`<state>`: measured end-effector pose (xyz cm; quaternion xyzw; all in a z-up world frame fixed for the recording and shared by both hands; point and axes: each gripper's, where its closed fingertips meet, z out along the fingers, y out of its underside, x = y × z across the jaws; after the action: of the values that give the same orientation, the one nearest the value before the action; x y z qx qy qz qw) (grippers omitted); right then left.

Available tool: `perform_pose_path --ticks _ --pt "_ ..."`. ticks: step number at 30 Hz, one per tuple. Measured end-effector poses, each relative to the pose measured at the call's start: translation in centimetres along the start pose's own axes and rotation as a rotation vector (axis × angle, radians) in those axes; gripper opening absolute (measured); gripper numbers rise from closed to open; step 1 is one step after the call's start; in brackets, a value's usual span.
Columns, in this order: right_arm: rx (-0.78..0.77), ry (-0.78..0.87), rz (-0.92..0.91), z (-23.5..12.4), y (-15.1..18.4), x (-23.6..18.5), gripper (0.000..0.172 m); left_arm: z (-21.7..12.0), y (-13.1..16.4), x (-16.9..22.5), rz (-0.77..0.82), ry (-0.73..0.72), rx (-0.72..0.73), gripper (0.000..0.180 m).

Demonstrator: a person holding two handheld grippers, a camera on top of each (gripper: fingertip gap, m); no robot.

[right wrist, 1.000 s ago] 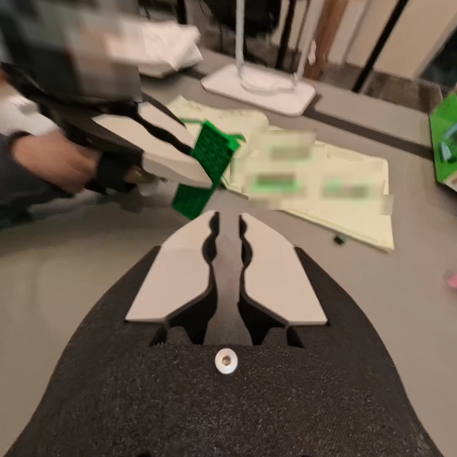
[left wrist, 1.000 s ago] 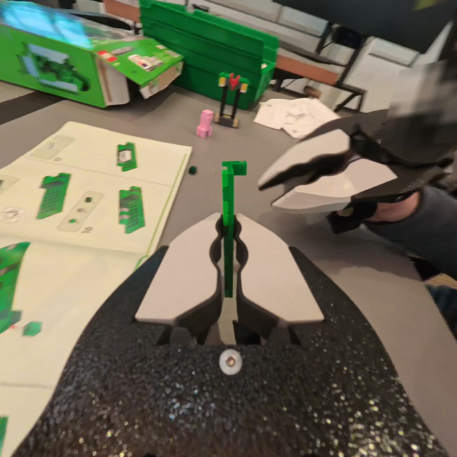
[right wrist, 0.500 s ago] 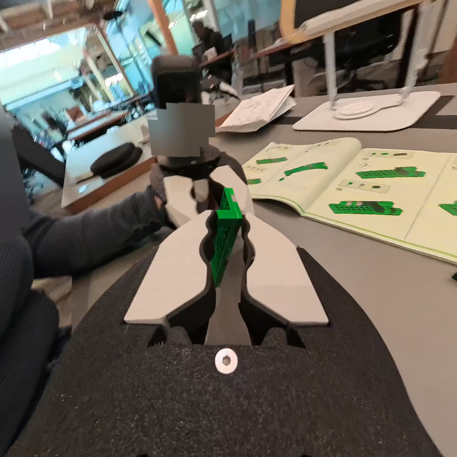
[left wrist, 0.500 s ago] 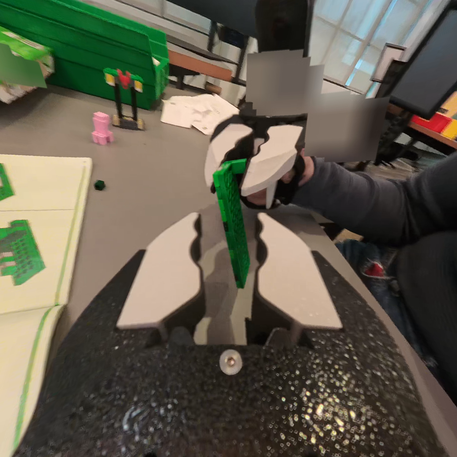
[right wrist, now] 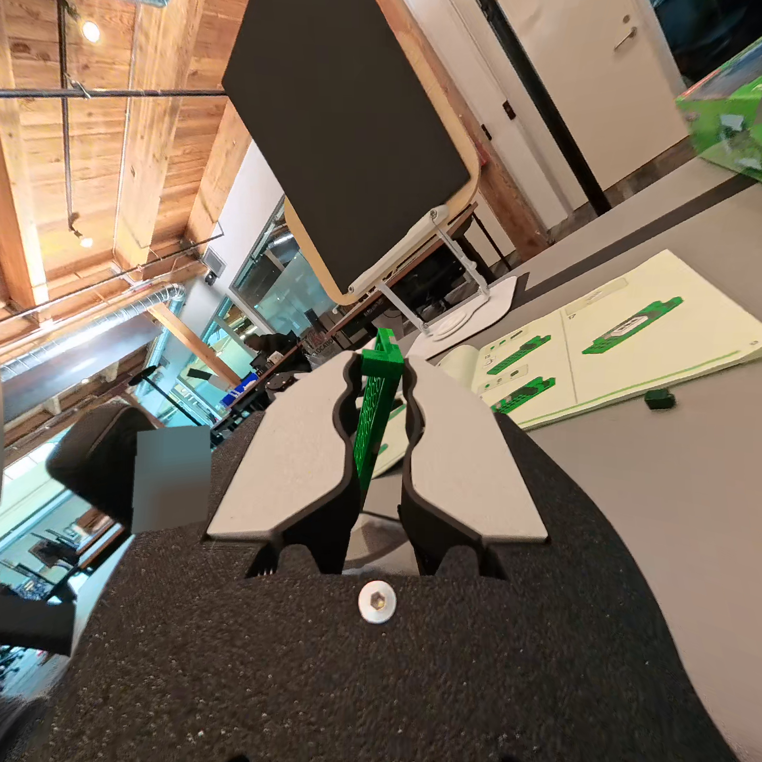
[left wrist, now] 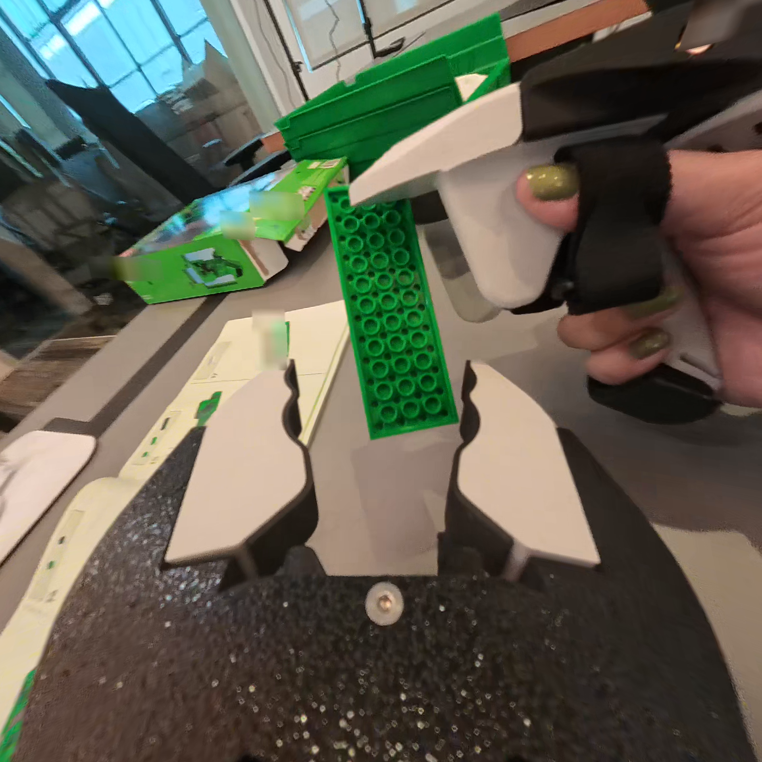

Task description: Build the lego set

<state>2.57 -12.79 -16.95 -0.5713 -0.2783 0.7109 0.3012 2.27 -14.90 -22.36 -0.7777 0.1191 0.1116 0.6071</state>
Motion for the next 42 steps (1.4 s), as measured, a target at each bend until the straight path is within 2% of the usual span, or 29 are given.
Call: perform_pose_path --ticks 2,4,8,9,10,12,15,18,21,24,30,37,42 --pt "-0.013 -0.008 0.016 0.2 0.5 -0.2 0.018 -0.1 -0.3 -0.1 0.036 -0.051 0.012 0.062" --pt "-0.029 -0.019 0.026 0.4 1.0 -0.3 0.018 -0.4 -1.0 -0.3 0.062 -0.096 0.047 0.038" --pt "-0.027 -0.062 0.012 0.6 1.3 -0.7 0.019 -0.8 -0.9 -0.8 0.046 -0.106 0.042 0.037" --pt "-0.011 -0.080 -0.017 0.5 1.0 -0.9 0.025 -0.8 -0.7 -1.0 0.016 -0.093 0.034 0.037" --pt "0.005 -0.066 -0.053 0.3 0.4 -0.6 0.032 -0.9 -0.3 -1.3 -0.012 -0.087 0.018 0.037" --pt "-0.036 0.033 -0.189 -0.3 -0.5 1.5 0.033 -1.1 0.7 -2.1 -0.052 -0.071 -0.026 0.037" --pt "-0.292 0.278 -0.460 -1.3 -0.3 6.9 0.031 -1.4 1.9 -2.5 -0.156 0.027 -0.086 0.036" --pt "-0.577 0.324 -0.594 -1.4 1.2 10.2 0.029 -1.6 3.2 -2.5 -0.220 0.116 -0.139 0.037" --pt "-0.725 0.245 -0.768 -0.4 1.6 12.0 0.021 -1.9 5.0 -1.9 -0.172 0.210 -0.208 0.037" --pt "-0.868 0.043 -0.884 0.6 2.2 12.0 0.018 -2.4 6.3 -0.5 -0.128 0.321 -0.273 0.037" --pt "-1.329 -0.138 -1.175 1.4 2.6 14.1 0.017 -2.6 8.3 1.1 -0.106 0.416 -0.384 0.037" --pt "-1.775 -0.321 -1.275 1.5 3.3 15.6 0.017 -2.7 8.4 1.4 -0.135 0.441 -0.397 0.037" --pt "-1.928 -0.365 -1.260 1.3 3.9 16.4 0.012 -2.7 8.5 1.3 -0.142 0.445 -0.399 0.037"
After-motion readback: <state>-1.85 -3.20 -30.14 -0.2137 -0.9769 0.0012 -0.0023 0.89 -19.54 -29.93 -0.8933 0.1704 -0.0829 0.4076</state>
